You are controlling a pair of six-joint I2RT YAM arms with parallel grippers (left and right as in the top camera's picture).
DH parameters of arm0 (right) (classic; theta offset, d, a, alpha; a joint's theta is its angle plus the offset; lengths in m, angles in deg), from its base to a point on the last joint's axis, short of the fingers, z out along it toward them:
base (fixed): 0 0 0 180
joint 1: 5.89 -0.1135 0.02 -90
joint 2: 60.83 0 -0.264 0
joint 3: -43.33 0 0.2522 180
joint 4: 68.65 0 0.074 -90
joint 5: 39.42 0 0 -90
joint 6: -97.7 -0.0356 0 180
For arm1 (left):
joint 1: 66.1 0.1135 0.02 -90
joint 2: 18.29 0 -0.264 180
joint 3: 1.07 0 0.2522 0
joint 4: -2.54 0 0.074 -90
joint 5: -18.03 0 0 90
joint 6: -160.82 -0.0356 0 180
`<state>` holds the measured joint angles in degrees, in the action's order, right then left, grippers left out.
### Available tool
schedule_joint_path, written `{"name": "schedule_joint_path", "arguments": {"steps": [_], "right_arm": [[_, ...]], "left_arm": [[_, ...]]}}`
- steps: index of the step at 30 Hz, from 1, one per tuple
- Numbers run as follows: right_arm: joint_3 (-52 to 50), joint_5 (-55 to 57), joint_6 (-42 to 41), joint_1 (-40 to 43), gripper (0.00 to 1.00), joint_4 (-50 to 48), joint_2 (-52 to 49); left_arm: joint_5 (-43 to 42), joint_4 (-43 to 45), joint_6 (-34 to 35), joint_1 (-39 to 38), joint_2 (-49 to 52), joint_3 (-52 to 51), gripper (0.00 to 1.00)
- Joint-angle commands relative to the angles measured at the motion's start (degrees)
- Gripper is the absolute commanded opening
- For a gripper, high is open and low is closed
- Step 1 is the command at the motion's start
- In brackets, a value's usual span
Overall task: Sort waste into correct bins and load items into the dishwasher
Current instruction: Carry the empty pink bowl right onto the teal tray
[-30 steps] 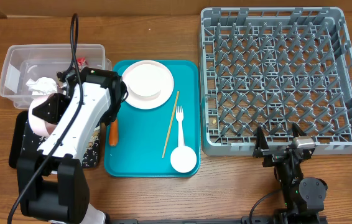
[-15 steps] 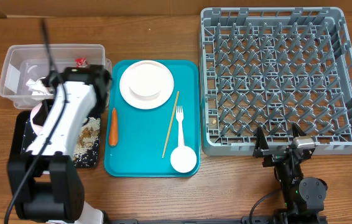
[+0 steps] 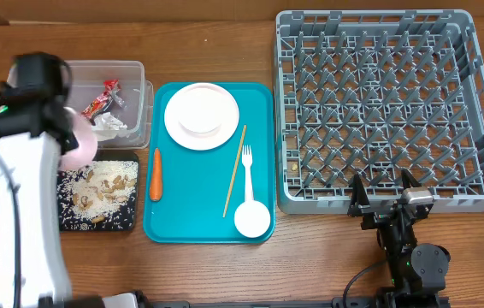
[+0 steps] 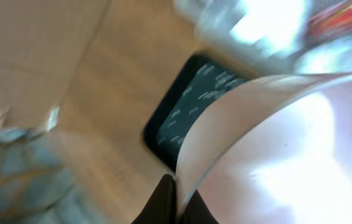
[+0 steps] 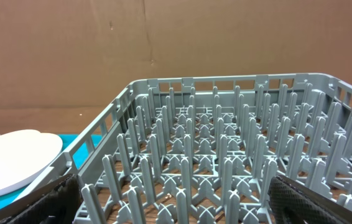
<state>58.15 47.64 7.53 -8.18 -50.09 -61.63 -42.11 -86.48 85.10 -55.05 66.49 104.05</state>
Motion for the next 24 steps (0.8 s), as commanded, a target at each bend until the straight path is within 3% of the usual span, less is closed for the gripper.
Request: {"name": "schedule_joint_path", "arguments": {"steps": [1,4,7,10,19,24], "right_arm": [[-0.6,0.3,0.2,-0.3,1.0,-0.2,0.5],[-0.6,0.3,0.2,-0.3,1.0,-0.2,0.5],[-0.6,0.3,0.2,-0.3,1.0,-0.2,0.5],[-0.6,0.3,0.2,-0.3,1.0,-0.2,0.5],[-0.6,0.3,0.2,-0.3,1.0,-0.2,0.5],[-0.6,0.3,0.2,-0.3,1.0,-0.2,0.5]], "left_arm": [[-20.0,1.8,-10.3,0.2,-4.9,4.2,0.04],[-40.3,4.9,-18.7,0.2,-7.4,4.4,0.04],[-53.0,5.9,-19.5,0.2,-7.6,4.4,0.04],[-60.3,6.3,-19.5,-0.6,-6.3,3.7,0.04],[-60.7,11.6,-19.7,-10.0,-1.3,-5.7,0.04],[-54.8,15.3,-17.1,-14.6,1.0,-11.0,0.04]]}}
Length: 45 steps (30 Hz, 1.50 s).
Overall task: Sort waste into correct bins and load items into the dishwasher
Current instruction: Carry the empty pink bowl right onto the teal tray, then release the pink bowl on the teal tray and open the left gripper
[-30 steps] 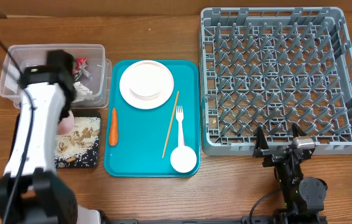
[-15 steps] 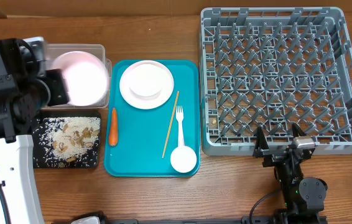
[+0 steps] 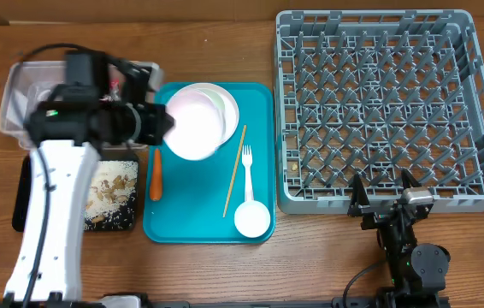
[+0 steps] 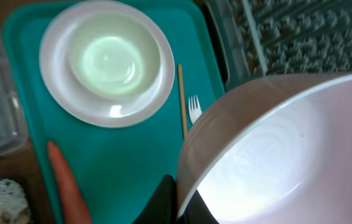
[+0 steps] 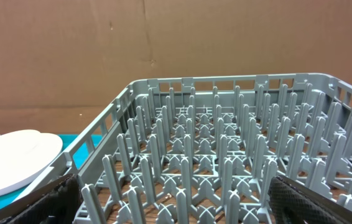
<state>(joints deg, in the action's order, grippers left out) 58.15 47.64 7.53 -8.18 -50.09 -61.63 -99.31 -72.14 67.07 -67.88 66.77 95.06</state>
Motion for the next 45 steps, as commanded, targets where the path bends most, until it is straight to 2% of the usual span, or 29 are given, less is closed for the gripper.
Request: {"name": "schedule_joint_path", "arguments": {"steps": [1,6,12,23,33,40,45], "right_arm": [[-0.6,0.3,0.2,-0.3,1.0,-0.2,0.5],[-0.6,0.3,0.2,-0.3,1.0,-0.2,0.5],[-0.6,0.3,0.2,-0.3,1.0,-0.1,0.5],[-0.6,0.3,0.2,-0.3,1.0,-0.2,0.5],[-0.6,0.3,0.2,-0.3,1.0,-0.2,0.5],[-0.6,0.3,0.2,-0.3,1.0,-0.2,0.5],[-0.6,0.3,0.2,-0.3,1.0,-0.2,0.5]], "left_arm": [[4.1,1.6,1.8,-2.5,1.3,-3.0,0.04],[8.3,2.5,4.9,-4.5,2.4,-7.2,0.04],[9.4,3.7,6.4,-4.8,2.4,-13.6,0.04],[9.9,14.9,13.6,-4.8,2.5,-25.4,0.04],[10.7,16.3,14.7,-7.5,2.6,-26.2,0.09],[17.2,16.3,14.7,-10.3,2.6,-26.8,0.09],[17.5,17.5,14.7,-10.3,2.6,-26.8,0.08]]}}
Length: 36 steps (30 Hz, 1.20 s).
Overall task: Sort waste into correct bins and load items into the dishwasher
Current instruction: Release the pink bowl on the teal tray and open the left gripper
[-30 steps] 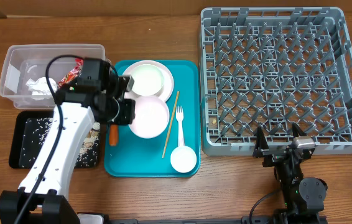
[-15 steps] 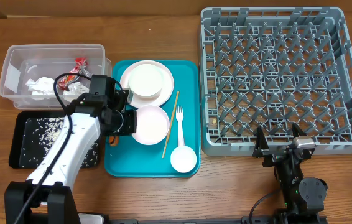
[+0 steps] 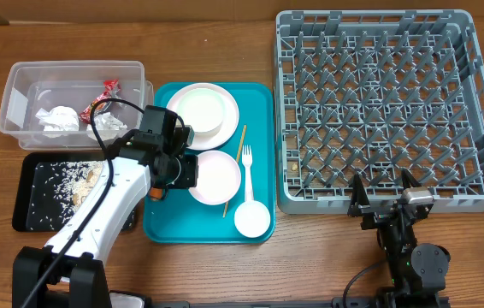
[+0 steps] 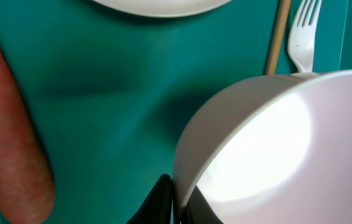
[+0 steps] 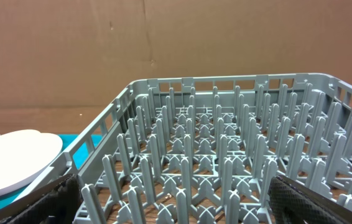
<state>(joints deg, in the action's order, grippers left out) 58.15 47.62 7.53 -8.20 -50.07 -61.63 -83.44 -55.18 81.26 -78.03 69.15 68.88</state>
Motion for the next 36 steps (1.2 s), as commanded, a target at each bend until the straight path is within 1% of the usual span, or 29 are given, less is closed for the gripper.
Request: {"name": "schedule_joint_path", "arguments": {"steps": [1,4,9,15,21,24,25,28,29,31,35,36], "right_arm": [[-0.6,0.3,0.2,-0.3,1.0,-0.2,0.5],[-0.6,0.3,0.2,-0.3,1.0,-0.2,0.5],[-0.6,0.3,0.2,-0.3,1.0,-0.2,0.5],[-0.6,0.3,0.2,-0.3,1.0,-0.2,0.5],[-0.6,0.3,0.2,-0.3,1.0,-0.2,0.5],[-0.6,0.3,0.2,-0.3,1.0,-0.2,0.5],[-0.6,0.3,0.2,-0.3,1.0,-0.2,0.5],[-0.6,0.3,0.2,-0.3,1.0,-0.2,0.5],[-0.6,0.3,0.2,-0.3,1.0,-0.2,0.5],[-0.6,0.3,0.2,-0.3,1.0,-0.2,0.5],[-0.6,0.3,0.2,-0.3,1.0,-0.2,0.5],[-0.6,0.3,0.2,-0.3,1.0,-0.2,0.5]], "left_arm": [[2.1,0.8,0.5,-0.2,0.2,-0.7,0.08],[4.0,2.4,0.6,-0.2,0.2,-1.3,0.07],[4.0,5.4,3.0,-0.2,0.2,-3.9,0.08],[4.0,8.0,3.0,-0.2,0.2,-6.2,0.09],[3.9,9.6,3.1,-0.2,0.2,-6.3,0.18],[3.9,9.8,3.1,-0.2,0.2,-6.3,0.27],[4.0,9.8,3.1,-0.2,0.2,-6.3,0.28],[4.2,9.8,2.8,-0.2,0.2,-6.3,0.28],[4.5,9.7,1.7,-0.2,0.2,-6.3,0.28],[4.5,9.5,0.9,-0.1,0.2,-6.3,0.3],[4.5,9.5,0.9,-0.1,0.2,-6.3,0.27],[4.6,9.4,0.2,-0.1,0.2,-6.3,0.25]]}}
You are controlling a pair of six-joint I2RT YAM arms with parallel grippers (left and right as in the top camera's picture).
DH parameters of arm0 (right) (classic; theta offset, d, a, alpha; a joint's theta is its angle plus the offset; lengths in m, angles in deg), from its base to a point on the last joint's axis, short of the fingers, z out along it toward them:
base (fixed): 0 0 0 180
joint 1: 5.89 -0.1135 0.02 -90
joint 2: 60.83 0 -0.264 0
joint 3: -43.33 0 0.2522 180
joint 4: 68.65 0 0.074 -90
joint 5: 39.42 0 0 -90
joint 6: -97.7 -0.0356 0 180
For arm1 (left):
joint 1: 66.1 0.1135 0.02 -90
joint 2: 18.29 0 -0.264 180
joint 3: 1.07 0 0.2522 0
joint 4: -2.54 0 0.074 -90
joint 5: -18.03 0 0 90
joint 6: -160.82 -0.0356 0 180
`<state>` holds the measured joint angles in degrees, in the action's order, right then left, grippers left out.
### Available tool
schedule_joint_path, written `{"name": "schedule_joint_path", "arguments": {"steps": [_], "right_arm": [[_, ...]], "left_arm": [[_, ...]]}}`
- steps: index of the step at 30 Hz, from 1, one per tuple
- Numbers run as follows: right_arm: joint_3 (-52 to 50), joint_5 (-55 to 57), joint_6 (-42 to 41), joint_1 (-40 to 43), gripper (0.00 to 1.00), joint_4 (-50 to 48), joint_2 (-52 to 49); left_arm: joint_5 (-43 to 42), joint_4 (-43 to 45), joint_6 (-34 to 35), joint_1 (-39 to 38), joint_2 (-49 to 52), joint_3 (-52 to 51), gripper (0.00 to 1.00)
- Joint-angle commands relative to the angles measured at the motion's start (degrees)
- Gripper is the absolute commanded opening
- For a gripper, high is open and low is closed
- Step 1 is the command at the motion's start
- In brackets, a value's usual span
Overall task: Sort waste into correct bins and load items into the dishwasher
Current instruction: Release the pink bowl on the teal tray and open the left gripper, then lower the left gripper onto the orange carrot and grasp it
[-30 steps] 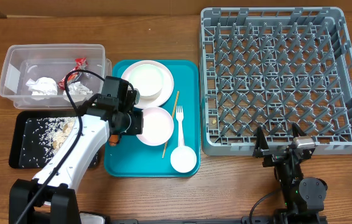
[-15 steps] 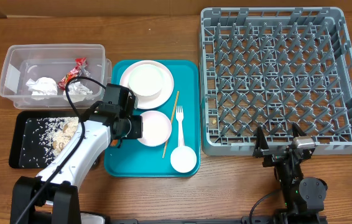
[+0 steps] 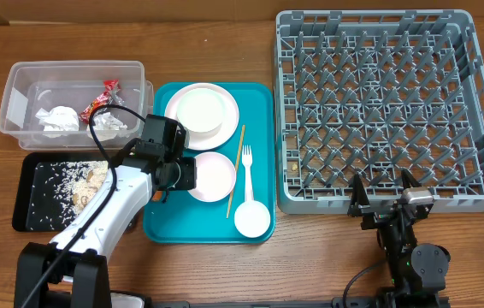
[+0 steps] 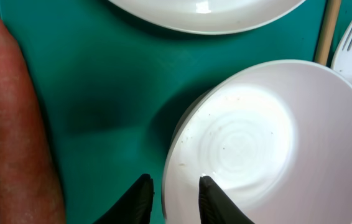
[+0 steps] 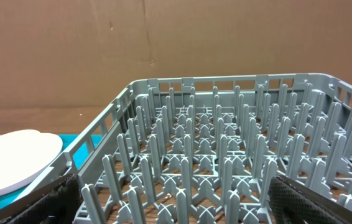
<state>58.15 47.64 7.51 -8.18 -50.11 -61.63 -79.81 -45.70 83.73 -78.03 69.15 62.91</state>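
A pale pink bowl (image 3: 211, 174) sits upright on the teal tray (image 3: 174, 224), below the white plate (image 3: 201, 114) that carries a smaller dish. My left gripper (image 3: 184, 174) is open at the bowl's left rim; in the left wrist view one of its fingers (image 4: 140, 194) is outside the bowl (image 4: 263, 137) and the other inside, both off the wall. A carrot (image 4: 14, 124) lies at the tray's left edge. Right of the bowl lie a white fork (image 3: 247, 162) and a chopstick (image 3: 236, 171). My right gripper (image 3: 387, 202) rests open before the grey dish rack (image 3: 387, 107).
A clear bin (image 3: 20, 90) with wrappers and crumpled paper stands at the back left. A black tray (image 3: 32, 205) scattered with rice lies in front of it. A round white cup (image 3: 252, 218) sits at the teal tray's front right corner.
My left gripper, then pinched on the bowl's rim, now stands open. The bowl lies flat on the teal tray. The right arm has not moved.
My left gripper first held the pink bowl by its rim at the far left, over the black tray. Then it held the bowl above the teal tray beside the plate, then low on the tray. Now the bowl rests there, let go.
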Motion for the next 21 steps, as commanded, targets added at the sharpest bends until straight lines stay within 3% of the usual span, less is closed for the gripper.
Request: {"name": "schedule_joint_path", "arguments": {"steps": [1,7,10,15,18,21], "right_arm": [[-0.6,0.3,0.2,-0.3,1.0,-0.1,0.5],[-0.6,0.3,0.2,-0.3,1.0,-0.1,0.5],[-0.6,0.3,0.2,-0.3,1.0,-0.1,0.5],[-0.6,0.3,0.2,-0.3,1.0,-0.1,0.5],[-0.6,0.3,0.2,-0.3,1.0,-0.1,0.5],[-0.6,0.3,0.2,-0.3,1.0,-0.1,0.5]], "left_arm": [[1.0,-0.2,-2.6,-0.1,0.2,-0.2,0.23],[0.8,-2.5,-2.6,0.3,0.1,1.9,0.15],[0.9,-5.0,-2.6,0.3,0.1,4.5,0.15],[2.4,-8.8,-2.9,0.3,0.1,7.8,0.25],[5.7,-10.2,-2.9,0.3,0.1,8.4,0.42],[10.8,-11.9,-2.3,0.3,0.1,8.4,0.39]]}}
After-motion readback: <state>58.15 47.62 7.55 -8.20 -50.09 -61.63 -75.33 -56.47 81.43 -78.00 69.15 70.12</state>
